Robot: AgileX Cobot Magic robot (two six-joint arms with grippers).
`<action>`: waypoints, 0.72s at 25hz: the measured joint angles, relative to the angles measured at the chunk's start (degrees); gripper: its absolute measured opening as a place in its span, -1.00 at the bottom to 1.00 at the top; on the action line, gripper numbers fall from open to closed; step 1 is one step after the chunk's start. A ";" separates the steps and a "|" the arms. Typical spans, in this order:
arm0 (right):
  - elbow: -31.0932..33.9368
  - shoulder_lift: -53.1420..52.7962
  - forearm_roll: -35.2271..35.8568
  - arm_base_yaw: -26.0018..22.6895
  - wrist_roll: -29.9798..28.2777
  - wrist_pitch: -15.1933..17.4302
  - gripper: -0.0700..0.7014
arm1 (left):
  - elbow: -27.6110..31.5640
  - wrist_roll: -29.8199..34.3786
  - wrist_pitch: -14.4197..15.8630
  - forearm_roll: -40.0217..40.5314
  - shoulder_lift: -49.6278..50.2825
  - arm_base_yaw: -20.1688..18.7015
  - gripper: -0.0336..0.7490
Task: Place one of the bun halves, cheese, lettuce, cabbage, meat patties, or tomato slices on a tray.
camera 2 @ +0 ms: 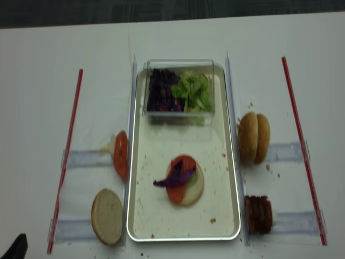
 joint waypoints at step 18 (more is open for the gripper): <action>0.00 0.00 0.00 0.00 0.19 0.00 0.97 | 0.00 0.00 -0.09 0.00 0.00 0.00 0.48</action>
